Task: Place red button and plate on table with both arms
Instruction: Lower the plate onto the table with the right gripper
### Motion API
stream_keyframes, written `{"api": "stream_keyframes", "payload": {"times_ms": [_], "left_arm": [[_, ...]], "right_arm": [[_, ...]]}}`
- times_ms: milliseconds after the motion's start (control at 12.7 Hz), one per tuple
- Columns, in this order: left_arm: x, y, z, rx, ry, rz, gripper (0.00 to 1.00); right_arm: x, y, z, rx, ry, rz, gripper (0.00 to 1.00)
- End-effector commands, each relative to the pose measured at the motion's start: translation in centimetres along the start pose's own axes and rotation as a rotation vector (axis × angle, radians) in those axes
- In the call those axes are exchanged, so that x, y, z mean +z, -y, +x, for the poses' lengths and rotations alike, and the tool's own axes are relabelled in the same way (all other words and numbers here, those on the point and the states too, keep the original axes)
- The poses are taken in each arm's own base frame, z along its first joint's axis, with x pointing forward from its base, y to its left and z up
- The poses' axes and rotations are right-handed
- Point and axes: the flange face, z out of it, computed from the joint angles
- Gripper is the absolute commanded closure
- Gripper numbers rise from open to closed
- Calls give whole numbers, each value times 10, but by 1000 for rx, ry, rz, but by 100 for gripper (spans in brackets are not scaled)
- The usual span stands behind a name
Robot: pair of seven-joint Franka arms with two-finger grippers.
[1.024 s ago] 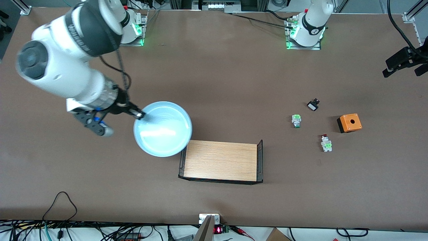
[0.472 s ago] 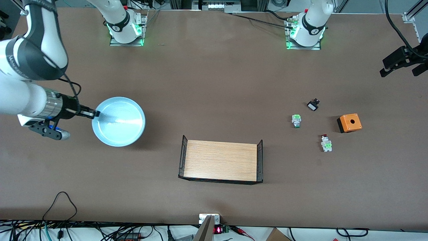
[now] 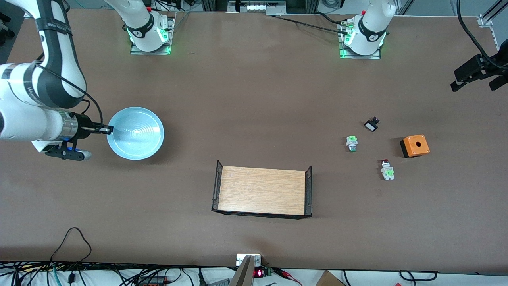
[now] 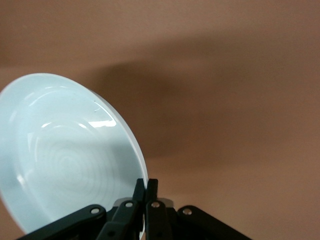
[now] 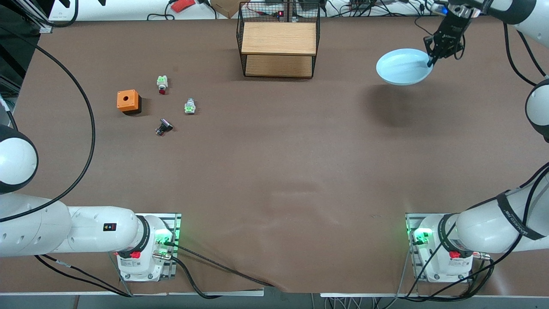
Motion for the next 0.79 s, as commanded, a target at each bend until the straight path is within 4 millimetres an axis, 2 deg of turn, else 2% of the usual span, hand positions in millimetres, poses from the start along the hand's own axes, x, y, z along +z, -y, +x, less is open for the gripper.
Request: {"api": "stream_keyframes", "payload": {"times_ms": [0, 236, 394, 709], "left_arm": [[-6, -2, 0, -13, 1, 6, 0], [-4, -6, 0, -10, 4, 6, 0], [-6, -8, 0, -15, 1, 6, 0], [-5, -9, -1, -13, 3, 6, 0]], "right_arm": [[33, -25, -13, -75, -17, -18, 100], [65, -53, -9, -128, -66, -10, 100], [78, -60, -6, -156, -110, -13, 100], [123, -71, -12, -181, -181, -23, 100]]}}
